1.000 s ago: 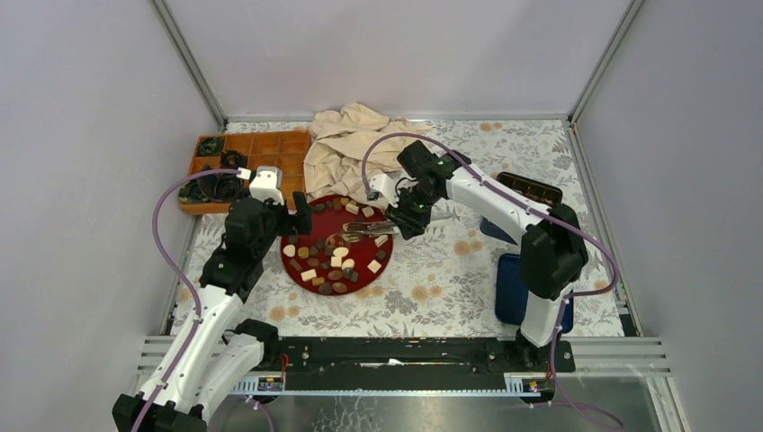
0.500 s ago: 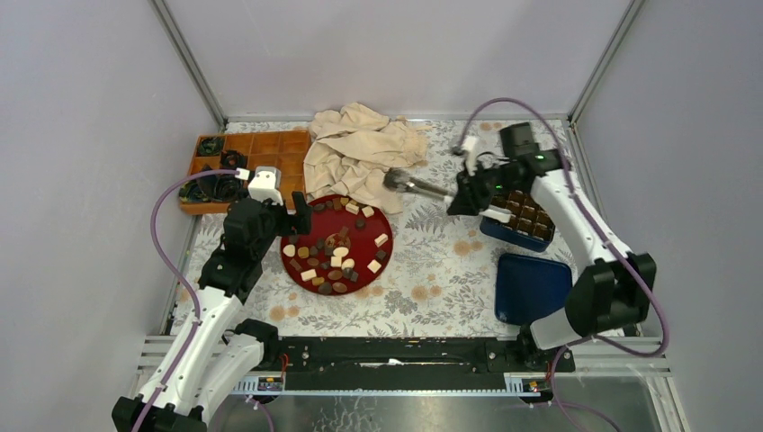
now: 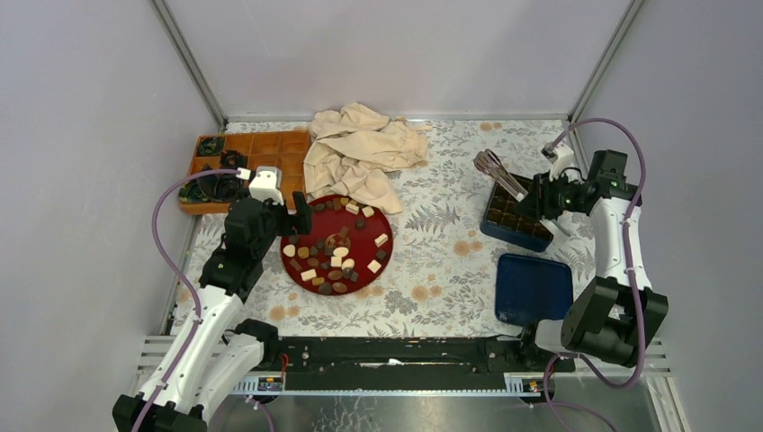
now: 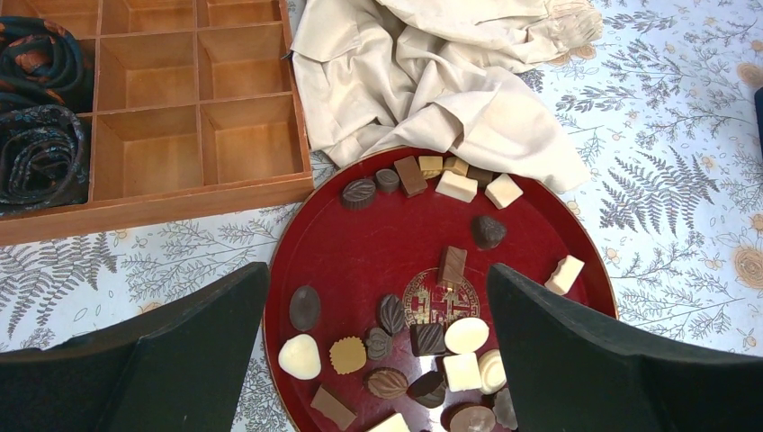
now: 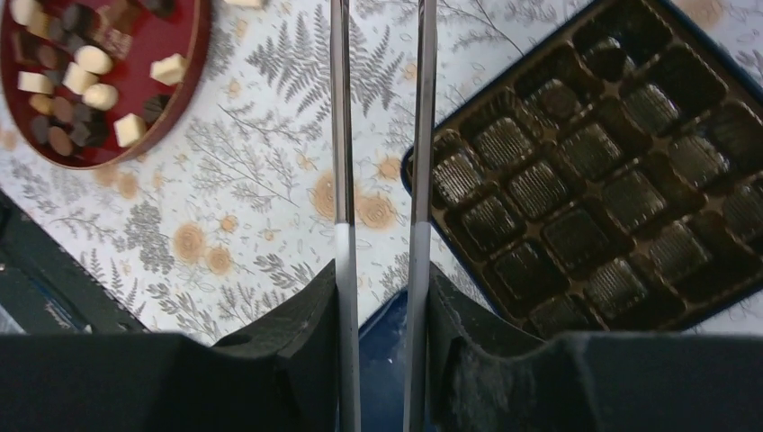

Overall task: Pack the chocolate
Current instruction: Place the fake chocolate in the packing box.

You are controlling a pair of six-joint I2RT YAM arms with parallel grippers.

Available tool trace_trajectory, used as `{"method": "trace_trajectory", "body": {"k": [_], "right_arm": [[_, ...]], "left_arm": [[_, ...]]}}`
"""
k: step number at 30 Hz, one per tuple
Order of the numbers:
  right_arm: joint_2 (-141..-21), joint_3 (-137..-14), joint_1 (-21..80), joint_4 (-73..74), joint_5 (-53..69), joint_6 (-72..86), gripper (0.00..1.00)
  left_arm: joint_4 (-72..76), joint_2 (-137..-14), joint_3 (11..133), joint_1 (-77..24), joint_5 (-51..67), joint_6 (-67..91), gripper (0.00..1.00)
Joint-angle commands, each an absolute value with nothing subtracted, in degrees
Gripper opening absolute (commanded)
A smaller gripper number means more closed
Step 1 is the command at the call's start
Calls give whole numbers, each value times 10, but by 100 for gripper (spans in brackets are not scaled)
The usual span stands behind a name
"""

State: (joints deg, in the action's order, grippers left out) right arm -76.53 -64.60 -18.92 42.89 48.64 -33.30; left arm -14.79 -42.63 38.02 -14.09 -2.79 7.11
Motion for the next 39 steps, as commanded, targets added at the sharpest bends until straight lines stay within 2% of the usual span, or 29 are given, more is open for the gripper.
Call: {"method": "trace_trajectory", "body": {"k": [1,13,22,39], "right_arm": [[-735,-648,-187,439,420,-348,0],[-707,-627,-196,499,273,-390,3],[-726,-618,-197,510,267,-401,5],[-761,-599,-198,479,264,-393,20]], "left_arm": [[-117,-426,376,-135,-21,66,98],[-118,-423,376,-135,-11,68,98],[-117,-418,377,-135,-8,69,98],[-117,-420,376,-135,-9,69,98]]}}
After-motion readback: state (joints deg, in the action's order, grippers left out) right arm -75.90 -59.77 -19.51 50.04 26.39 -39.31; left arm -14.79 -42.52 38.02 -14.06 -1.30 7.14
